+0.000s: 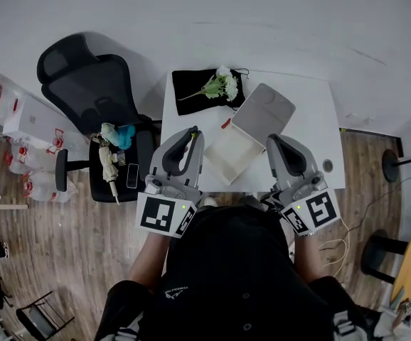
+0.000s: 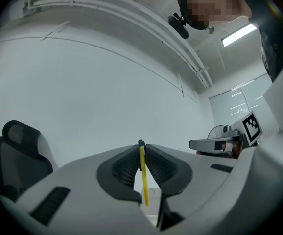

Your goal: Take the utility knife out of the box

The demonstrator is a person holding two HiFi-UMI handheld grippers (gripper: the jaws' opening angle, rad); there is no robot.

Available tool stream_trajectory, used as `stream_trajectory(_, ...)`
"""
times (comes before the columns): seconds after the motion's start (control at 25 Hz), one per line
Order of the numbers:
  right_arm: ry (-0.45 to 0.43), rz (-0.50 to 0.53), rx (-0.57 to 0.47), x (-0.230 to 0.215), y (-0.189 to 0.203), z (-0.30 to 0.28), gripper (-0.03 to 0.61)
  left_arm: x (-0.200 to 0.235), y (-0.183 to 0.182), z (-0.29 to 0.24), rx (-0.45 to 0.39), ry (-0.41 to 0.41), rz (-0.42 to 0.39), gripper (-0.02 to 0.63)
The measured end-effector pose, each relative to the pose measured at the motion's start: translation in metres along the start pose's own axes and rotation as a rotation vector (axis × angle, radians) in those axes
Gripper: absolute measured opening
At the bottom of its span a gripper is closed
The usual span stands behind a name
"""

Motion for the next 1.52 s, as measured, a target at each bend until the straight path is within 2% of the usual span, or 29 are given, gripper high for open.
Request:
stream_trajectory(0.8, 0.020, 0.018, 0.027, -0.005, 0.012, -0.006, 0.003, -0.001, 0.018, -0.005, 0.043, 0.016, -0.023, 0.043)
stream_trajectory(1.52, 0.017, 0.018, 0.038, -0.007, 0.013, -0.009, 0.003, 0.001, 0.025, -0.010, 0.058, 0.021, 0.003, 0.043)
Point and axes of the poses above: the fingertips, and each gripper's own axes: z backward along the fingers, x to its left, y out of its underside, the point moved 6 cm from there along z, backward along the fingers, and after that the axes turned 1 degree about y, right-handed, at the moved point
